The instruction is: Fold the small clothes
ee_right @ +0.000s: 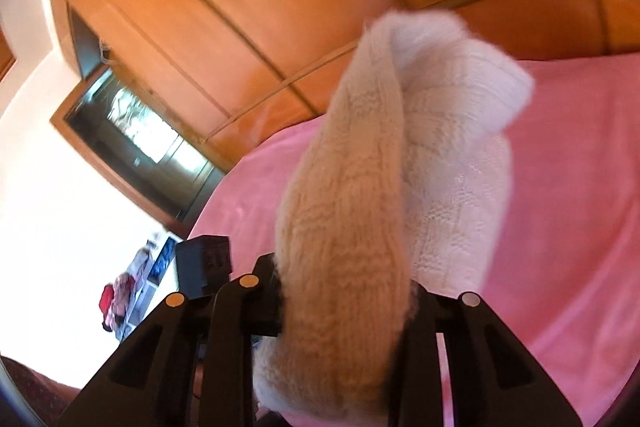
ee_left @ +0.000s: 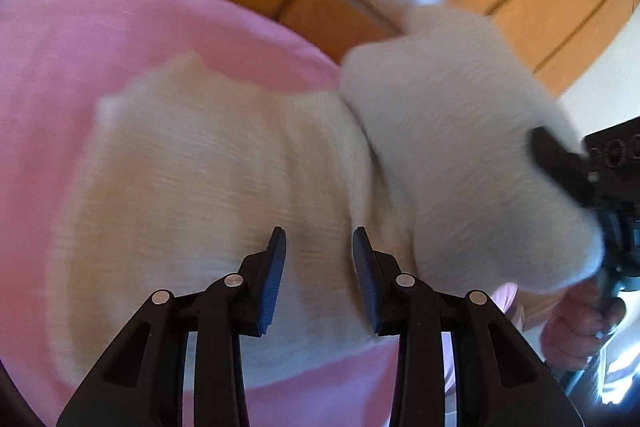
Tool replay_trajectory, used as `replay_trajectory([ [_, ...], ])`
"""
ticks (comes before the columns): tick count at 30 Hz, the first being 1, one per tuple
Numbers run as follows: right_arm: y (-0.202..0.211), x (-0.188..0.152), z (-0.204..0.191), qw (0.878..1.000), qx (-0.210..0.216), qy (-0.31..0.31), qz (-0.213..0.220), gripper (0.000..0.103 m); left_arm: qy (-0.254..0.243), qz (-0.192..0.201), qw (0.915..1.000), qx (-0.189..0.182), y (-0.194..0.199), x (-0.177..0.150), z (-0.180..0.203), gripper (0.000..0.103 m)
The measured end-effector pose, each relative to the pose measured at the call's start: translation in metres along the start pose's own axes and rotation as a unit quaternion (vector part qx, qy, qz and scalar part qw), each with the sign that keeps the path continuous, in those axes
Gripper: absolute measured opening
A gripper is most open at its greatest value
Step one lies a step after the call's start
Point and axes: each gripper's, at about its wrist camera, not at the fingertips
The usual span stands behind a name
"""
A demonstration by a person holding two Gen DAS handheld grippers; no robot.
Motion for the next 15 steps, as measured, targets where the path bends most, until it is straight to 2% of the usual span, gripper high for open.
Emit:
replay_trajectory([
  [4, -0.064, -0.008, -0.037, 0.996, -0.041, 0.05, -0.058, 0.025, 0.042, 0.033, 0.9985, 0.009, 0.046, 0.002, -0.043, 0.034],
  [7, -0.115, -0.025, -0.058, 0.984, -0.094, 0.106, -0.108, 0.026, 0.074, 0.052, 0.9958, 0.019, 0.075, 0.003, -0.074, 0.034],
  [8, -0.13, -0.035, -0.067, 0.976, -0.113, 0.136, -0.124, 0.031, 0.083, 0.054, 0.995, 0.017, 0.081, 0.003, -0.08, 0.034],
  [9, -0.139, -0.041, -0.073, 0.972, -0.121, 0.152, -0.131, 0.044, 0.09, 0.057, 0.9942, 0.015, 0.086, 0.003, -0.085, 0.036],
  [10, -0.144, -0.052, -0.081, 0.967, -0.125, 0.175, -0.133, 0.053, 0.095, 0.06, 0.9936, 0.014, 0.092, 0.004, -0.088, 0.045],
  [11, -0.141, -0.063, -0.086, 0.966, -0.115, 0.19, -0.131, 0.069, 0.097, 0.064, 0.9932, 0.012, 0.096, 0.004, -0.088, 0.052],
  [12, -0.14, -0.069, -0.096, 0.966, -0.095, 0.203, -0.128, 0.078, 0.096, 0.066, 0.9931, 0.007, 0.097, 0.005, -0.088, 0.052],
  [15, -0.122, -0.079, -0.108, 0.967, -0.063, 0.222, -0.11, 0.079, 0.089, 0.066, 0.9936, -0.016, 0.104, 0.007, -0.078, 0.052],
])
Point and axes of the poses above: each gripper's, at about its wrist camera, not at the fingertips, and y roughly against the way its jaws point, z to its right, x to its top
